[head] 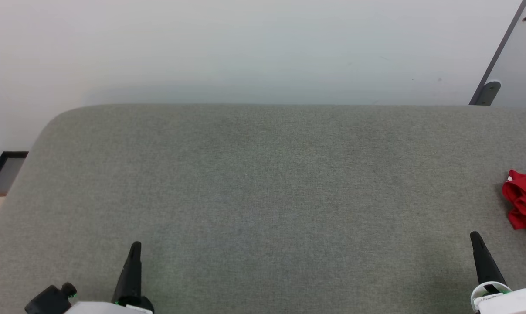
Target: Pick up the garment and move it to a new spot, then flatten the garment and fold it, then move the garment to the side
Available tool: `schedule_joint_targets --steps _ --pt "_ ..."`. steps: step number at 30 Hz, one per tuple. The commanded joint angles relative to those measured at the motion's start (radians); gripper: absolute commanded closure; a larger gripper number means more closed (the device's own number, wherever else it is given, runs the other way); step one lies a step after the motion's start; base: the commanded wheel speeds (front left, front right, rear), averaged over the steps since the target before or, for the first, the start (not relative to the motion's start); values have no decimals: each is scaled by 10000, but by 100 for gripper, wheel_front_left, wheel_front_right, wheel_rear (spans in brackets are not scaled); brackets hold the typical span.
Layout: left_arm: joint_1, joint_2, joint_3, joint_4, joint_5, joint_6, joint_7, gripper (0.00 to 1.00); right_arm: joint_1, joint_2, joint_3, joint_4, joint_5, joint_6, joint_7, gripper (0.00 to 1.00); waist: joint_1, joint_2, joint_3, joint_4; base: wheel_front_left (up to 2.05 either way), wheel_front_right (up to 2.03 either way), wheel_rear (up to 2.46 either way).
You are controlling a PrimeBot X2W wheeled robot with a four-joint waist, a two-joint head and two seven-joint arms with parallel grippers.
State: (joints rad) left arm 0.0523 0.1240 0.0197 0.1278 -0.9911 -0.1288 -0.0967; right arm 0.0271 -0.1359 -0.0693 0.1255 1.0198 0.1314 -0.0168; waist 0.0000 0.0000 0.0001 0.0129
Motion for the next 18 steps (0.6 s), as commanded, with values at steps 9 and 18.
schedule_joint_targets --steps 9,18 --pt "-429 -48 120 105 -1129 -16 280 100 -378 111 -111 125 1041 -6 215 100 0 0 3 -15 0 0 0" --pt "-627 -111 193 281 -2037 -18 538 100 -547 232 -154 303 1891 -7 388 100 0 0 7 -30 0 0 0"
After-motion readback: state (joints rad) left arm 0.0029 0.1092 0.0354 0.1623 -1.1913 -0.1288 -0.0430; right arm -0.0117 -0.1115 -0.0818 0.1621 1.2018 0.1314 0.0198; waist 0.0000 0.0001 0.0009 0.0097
